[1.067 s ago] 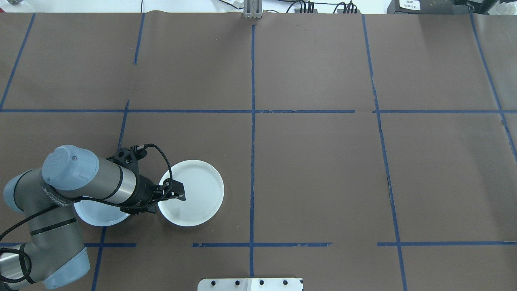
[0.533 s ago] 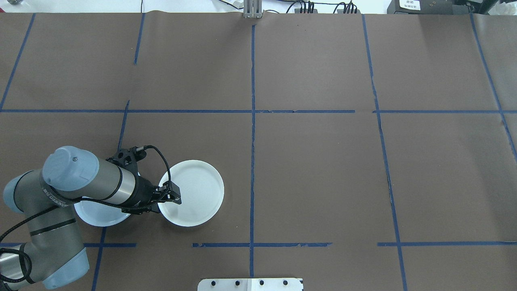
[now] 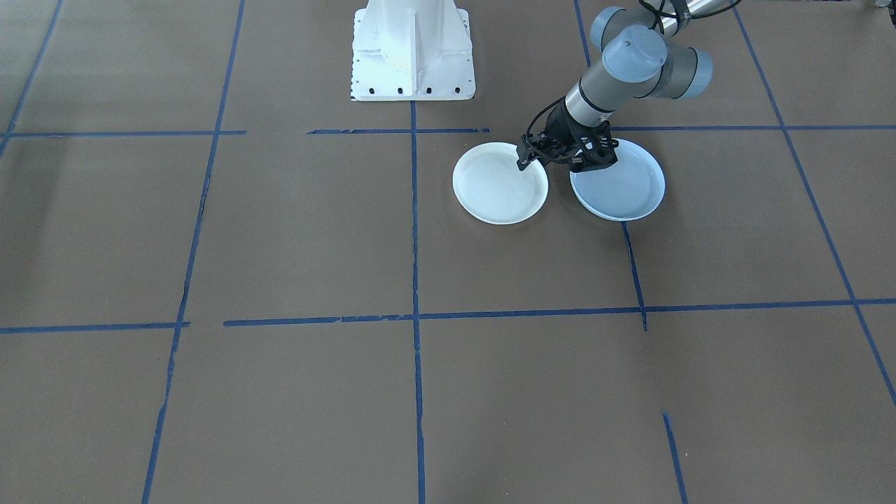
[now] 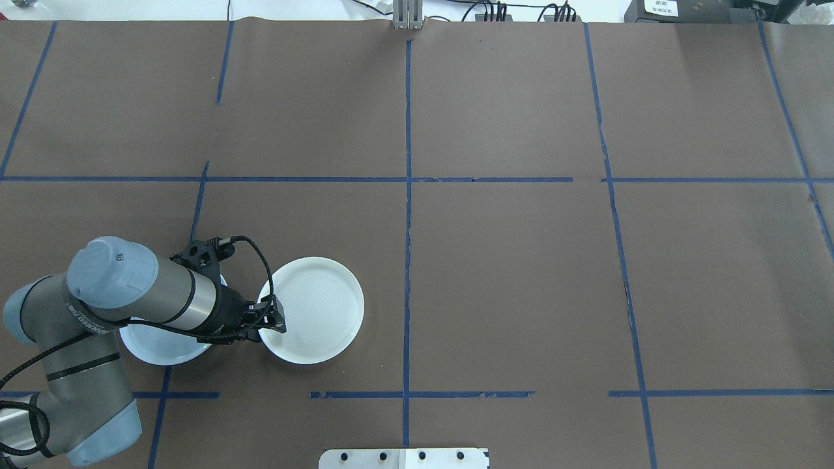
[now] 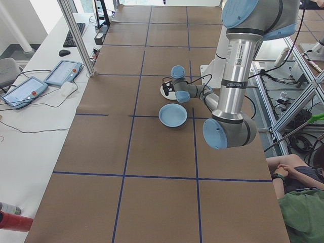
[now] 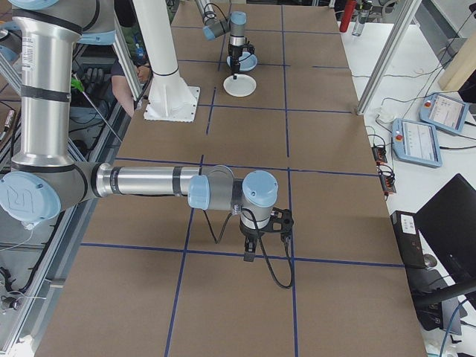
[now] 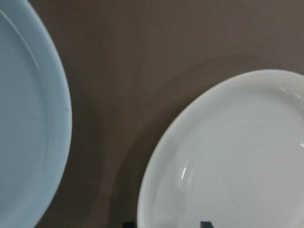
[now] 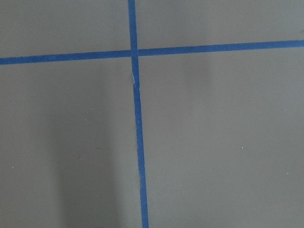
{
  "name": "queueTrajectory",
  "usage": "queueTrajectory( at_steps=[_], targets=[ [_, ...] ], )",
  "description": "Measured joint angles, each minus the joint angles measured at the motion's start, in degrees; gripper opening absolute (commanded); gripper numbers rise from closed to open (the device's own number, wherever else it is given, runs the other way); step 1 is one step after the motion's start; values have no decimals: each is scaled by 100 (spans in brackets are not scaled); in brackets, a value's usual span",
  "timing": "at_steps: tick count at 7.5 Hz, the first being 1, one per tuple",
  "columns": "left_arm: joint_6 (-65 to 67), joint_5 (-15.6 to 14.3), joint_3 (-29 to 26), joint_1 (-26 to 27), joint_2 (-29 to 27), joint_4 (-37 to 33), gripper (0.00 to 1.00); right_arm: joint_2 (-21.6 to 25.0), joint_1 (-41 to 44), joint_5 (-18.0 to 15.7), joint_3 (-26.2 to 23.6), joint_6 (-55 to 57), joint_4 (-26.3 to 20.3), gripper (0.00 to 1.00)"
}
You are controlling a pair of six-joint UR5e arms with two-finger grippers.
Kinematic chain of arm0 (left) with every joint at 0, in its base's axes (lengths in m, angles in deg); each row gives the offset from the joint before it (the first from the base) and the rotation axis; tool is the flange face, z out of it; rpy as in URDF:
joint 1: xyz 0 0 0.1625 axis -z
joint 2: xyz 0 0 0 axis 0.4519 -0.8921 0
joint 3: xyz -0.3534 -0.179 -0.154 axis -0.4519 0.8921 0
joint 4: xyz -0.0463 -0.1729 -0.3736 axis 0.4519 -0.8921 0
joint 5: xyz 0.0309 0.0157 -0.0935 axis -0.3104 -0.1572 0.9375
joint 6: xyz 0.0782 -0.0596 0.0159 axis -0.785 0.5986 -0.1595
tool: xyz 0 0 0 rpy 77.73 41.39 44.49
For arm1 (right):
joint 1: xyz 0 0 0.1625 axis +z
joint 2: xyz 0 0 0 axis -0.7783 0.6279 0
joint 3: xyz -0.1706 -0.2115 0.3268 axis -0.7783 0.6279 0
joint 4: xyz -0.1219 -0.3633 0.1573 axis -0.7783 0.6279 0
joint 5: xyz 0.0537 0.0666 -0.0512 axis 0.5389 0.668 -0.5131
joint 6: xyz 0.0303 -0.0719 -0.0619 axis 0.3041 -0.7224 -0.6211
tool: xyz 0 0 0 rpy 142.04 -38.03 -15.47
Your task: Stack plate in center
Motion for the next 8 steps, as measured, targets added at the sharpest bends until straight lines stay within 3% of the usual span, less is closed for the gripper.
queueTrajectory(
  at_steps=[2, 3, 4, 5, 8],
  targets=[
    [-29, 48, -21, 0, 11, 0, 51, 0, 0, 0, 0, 0, 0, 100],
    [-70, 98, -26, 0, 19, 2, 34, 0, 0, 0, 0, 0, 0, 100],
    [-94, 124, -29, 0, 22, 2, 4, 0, 0, 0, 0, 0, 0, 100],
    [-104, 152, -31, 0, 24, 5, 0, 0, 0, 0, 0, 0, 0, 100],
    [-141, 375, -4, 18, 39, 0, 0, 0, 0, 0, 0, 0, 0, 100]
  ],
)
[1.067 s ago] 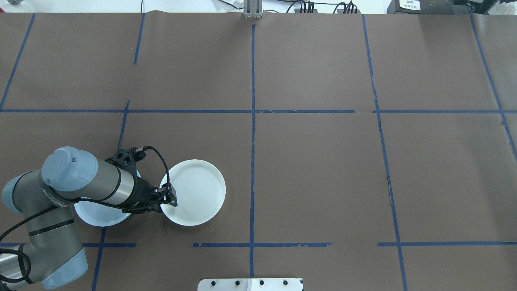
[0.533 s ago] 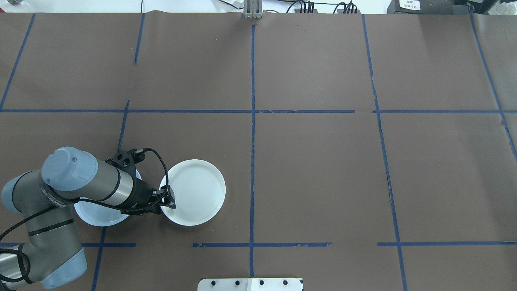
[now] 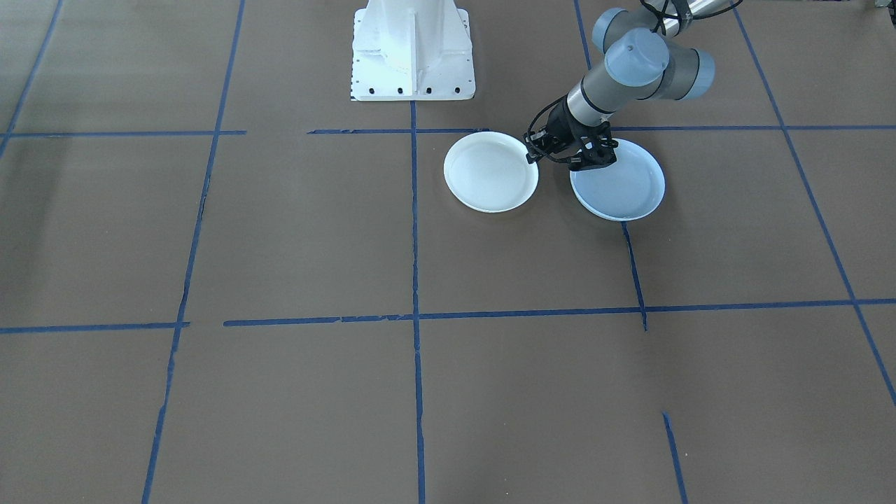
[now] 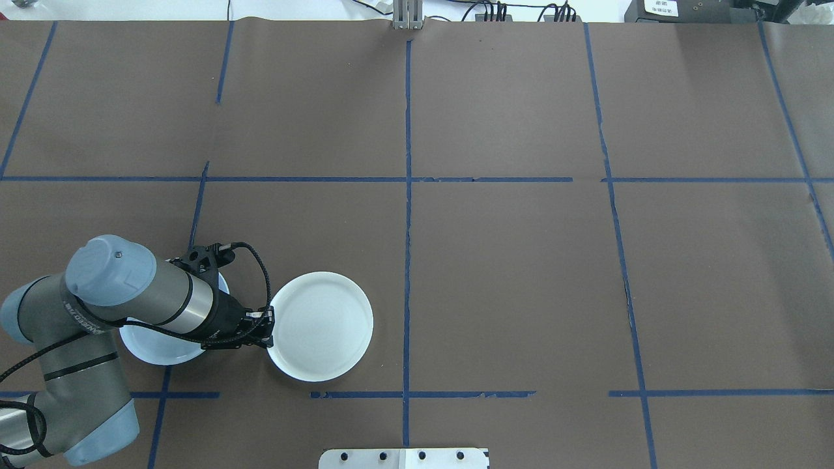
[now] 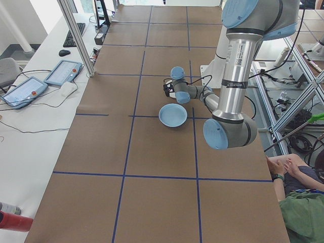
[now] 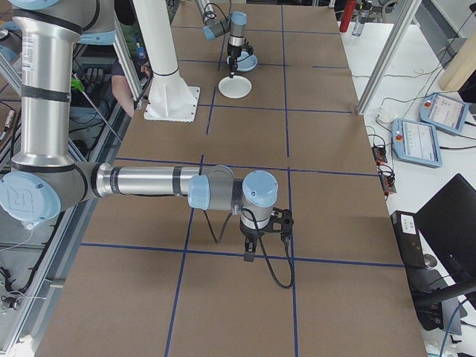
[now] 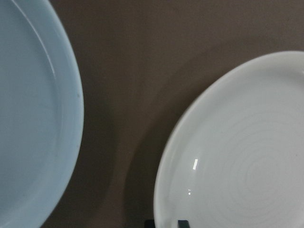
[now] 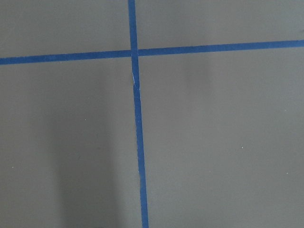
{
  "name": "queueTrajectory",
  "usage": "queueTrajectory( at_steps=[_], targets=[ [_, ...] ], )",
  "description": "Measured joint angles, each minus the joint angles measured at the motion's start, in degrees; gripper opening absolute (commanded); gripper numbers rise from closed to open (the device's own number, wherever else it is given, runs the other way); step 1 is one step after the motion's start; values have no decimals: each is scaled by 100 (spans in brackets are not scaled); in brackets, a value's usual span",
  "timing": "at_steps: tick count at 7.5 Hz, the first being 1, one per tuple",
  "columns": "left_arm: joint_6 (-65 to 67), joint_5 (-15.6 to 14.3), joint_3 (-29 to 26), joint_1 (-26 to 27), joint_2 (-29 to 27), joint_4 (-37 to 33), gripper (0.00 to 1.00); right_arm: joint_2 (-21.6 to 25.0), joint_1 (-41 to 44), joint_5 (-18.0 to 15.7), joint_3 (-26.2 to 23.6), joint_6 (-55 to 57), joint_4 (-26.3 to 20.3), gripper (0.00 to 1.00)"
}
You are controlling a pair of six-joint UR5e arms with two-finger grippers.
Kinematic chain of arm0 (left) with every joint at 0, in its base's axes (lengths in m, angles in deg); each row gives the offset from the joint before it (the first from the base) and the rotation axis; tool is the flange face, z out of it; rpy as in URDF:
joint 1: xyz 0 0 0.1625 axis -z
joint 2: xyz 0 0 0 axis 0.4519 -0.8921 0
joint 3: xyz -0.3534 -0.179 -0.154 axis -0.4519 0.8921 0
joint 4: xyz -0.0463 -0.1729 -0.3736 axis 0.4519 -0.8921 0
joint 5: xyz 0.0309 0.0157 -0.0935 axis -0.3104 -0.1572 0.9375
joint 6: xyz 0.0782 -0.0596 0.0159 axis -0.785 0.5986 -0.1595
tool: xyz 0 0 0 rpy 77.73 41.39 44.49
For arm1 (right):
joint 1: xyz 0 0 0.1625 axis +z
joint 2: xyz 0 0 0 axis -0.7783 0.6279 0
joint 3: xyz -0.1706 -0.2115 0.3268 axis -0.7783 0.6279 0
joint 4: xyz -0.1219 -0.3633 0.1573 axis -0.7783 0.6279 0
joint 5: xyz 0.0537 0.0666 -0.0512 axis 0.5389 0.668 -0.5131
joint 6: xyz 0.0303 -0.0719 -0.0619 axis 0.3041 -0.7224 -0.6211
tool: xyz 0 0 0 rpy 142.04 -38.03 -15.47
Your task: Stack plate in center
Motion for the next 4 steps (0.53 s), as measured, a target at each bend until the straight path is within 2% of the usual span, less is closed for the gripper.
queueTrajectory(
  at_steps=[2, 4],
  targets=[
    [-124, 143, 79, 107, 4, -1, 0, 0, 0, 0, 0, 0, 0, 100],
    [-646, 763, 226, 544, 223, -114, 0, 0, 0, 0, 0, 0, 0, 100]
  ],
)
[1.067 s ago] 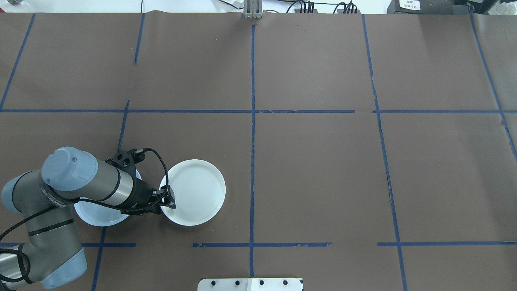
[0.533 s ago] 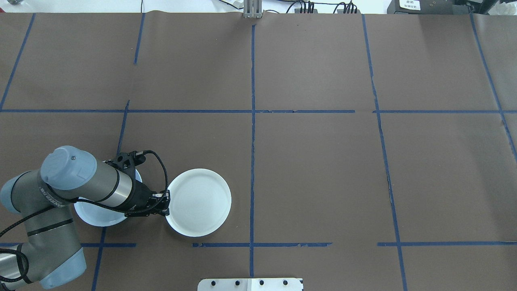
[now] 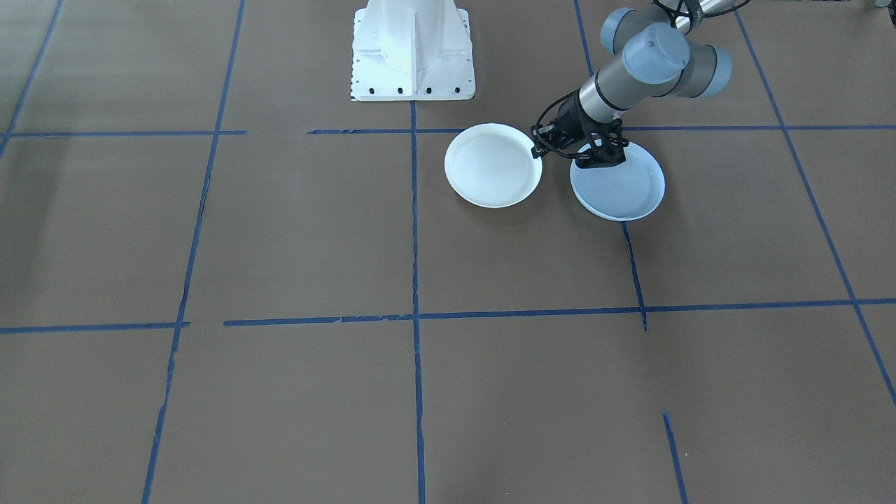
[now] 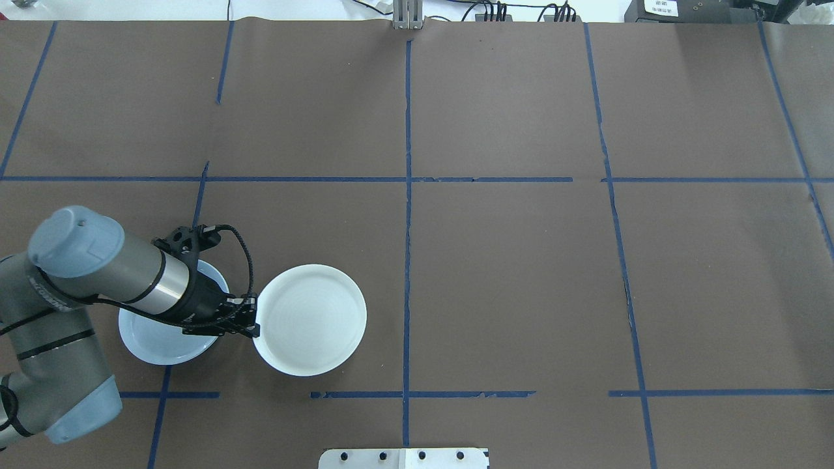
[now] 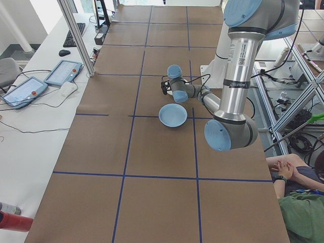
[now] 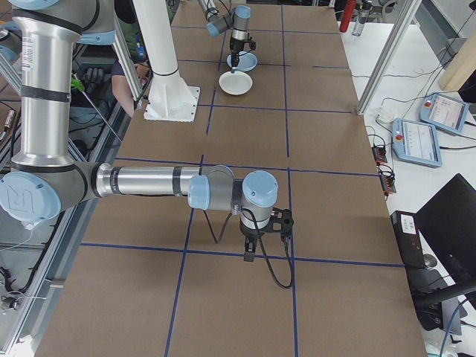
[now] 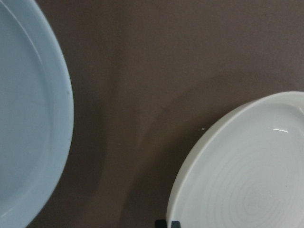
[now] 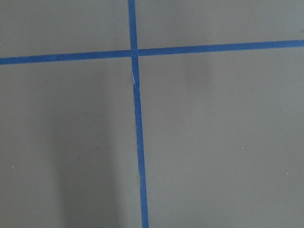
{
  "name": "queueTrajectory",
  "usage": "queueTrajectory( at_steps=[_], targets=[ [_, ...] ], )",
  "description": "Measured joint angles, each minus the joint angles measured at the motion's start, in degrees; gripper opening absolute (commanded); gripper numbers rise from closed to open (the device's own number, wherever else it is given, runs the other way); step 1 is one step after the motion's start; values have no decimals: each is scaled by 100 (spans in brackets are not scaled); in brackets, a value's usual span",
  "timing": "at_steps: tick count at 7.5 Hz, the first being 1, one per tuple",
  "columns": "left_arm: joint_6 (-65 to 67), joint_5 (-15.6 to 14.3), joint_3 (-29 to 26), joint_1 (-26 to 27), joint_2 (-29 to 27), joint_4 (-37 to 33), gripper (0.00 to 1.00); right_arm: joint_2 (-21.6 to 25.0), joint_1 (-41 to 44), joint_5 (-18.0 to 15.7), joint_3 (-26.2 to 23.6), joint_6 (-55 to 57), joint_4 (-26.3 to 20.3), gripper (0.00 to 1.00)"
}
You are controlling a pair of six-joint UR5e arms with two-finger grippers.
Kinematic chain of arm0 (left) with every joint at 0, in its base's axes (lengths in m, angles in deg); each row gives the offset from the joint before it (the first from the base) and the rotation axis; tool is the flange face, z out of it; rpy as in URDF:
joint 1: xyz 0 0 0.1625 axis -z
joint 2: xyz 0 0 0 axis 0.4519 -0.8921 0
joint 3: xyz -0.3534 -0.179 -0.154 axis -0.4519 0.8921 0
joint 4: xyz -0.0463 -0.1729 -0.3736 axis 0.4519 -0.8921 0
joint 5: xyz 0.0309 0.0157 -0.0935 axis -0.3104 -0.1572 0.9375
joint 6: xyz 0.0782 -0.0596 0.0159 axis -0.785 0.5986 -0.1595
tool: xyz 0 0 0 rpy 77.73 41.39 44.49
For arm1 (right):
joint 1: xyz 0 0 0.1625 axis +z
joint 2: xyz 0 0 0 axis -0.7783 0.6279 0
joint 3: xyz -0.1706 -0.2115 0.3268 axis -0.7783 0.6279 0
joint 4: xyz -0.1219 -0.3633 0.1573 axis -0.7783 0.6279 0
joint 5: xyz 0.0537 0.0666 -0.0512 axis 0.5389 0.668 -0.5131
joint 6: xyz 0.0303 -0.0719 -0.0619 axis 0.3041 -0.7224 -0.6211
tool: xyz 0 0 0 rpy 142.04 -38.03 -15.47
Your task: Stack plate in center
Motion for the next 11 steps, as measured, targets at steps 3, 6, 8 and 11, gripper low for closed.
queueTrajectory(
  at_steps=[3, 6, 8, 11],
  targets=[
    [-1632, 995, 84, 1077, 1073, -688, 0, 0, 0, 0, 0, 0, 0, 100],
    [-3009, 1241, -411, 1773, 1519, -794, 0, 0, 0, 0, 0, 0, 0, 100],
    [-3256, 1253, -695, 1830, 1486, -800, 0, 0, 0, 0, 0, 0, 0, 100],
    [-3265, 1380, -795, 1812, 1391, -801, 0, 0, 0, 0, 0, 0, 0, 100]
  ],
)
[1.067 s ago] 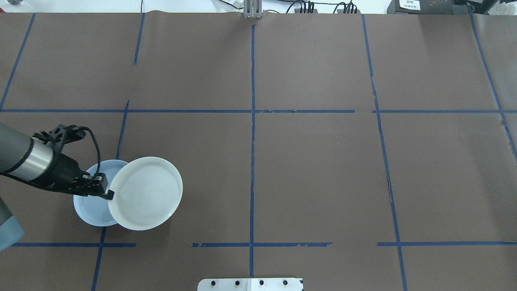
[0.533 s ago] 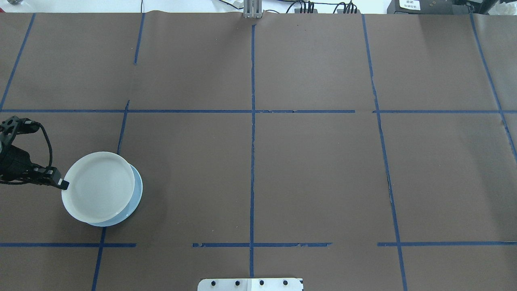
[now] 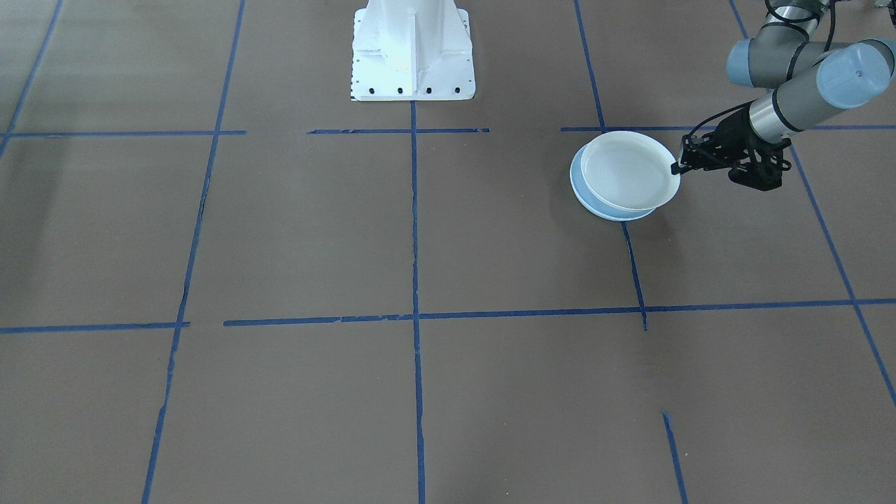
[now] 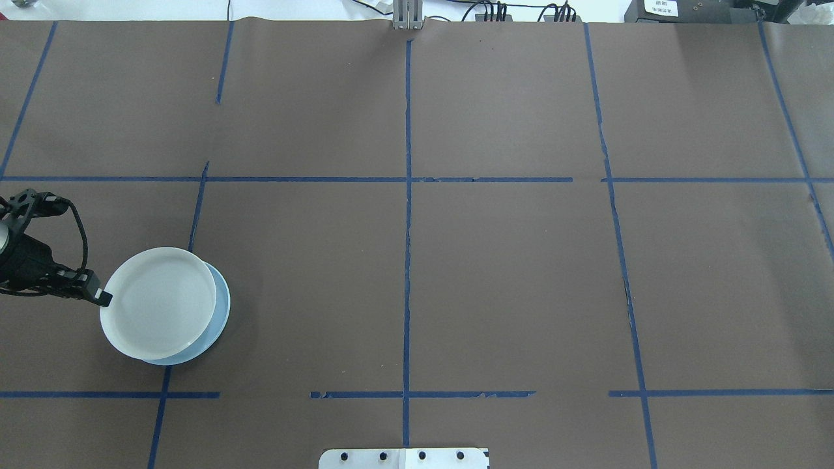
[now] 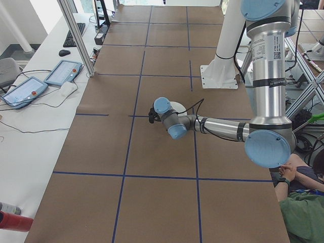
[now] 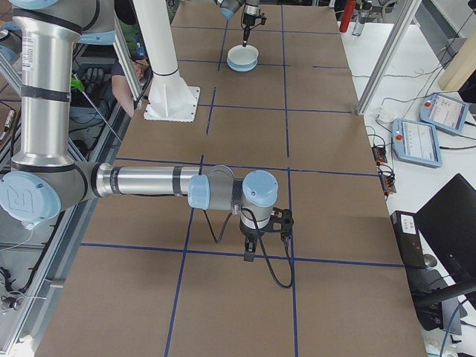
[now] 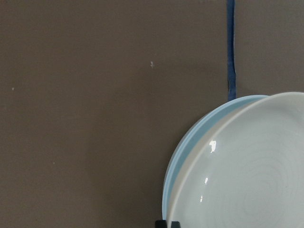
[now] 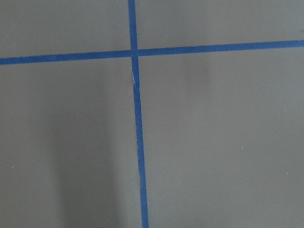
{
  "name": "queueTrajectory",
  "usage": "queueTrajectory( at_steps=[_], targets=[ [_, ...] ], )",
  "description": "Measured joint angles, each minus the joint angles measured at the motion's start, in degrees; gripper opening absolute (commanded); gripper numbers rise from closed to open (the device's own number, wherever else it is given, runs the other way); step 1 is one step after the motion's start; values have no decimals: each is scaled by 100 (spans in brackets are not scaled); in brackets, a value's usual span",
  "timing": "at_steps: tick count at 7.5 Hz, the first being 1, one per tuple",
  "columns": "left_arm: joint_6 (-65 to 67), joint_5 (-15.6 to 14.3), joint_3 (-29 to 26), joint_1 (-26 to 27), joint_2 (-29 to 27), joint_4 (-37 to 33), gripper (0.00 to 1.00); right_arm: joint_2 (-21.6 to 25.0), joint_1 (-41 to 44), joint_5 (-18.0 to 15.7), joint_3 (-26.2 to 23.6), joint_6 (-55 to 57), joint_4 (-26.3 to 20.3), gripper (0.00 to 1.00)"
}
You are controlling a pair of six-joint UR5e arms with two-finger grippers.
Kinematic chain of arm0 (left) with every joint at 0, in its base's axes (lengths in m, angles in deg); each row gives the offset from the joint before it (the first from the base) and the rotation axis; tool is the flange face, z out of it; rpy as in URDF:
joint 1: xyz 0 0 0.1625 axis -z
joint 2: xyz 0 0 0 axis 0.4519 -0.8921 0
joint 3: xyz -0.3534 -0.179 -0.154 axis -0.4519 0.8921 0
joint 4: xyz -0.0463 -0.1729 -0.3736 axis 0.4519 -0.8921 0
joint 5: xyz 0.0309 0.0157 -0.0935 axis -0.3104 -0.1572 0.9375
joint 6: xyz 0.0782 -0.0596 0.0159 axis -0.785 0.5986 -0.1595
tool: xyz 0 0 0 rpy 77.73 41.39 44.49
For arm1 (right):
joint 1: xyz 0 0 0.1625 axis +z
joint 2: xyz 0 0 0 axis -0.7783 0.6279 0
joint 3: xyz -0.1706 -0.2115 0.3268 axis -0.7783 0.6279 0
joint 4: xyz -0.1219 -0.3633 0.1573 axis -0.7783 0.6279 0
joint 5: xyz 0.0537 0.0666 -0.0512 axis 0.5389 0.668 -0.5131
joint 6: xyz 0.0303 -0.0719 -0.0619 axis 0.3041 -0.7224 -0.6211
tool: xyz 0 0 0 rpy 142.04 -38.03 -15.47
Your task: Stack plate in center
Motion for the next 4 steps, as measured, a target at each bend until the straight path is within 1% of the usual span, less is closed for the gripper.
queueTrajectory(
  at_steps=[1, 2, 4],
  targets=[
    [13, 19, -7, -4, -16, 2, 33, 0, 0, 0, 0, 0, 0, 100],
    [17, 25, -16, -7, -25, 4, 99, 0, 0, 0, 0, 0, 0, 100],
    [38, 29, -31, -9, -37, 1, 100, 0, 0, 0, 0, 0, 0, 100]
  ],
)
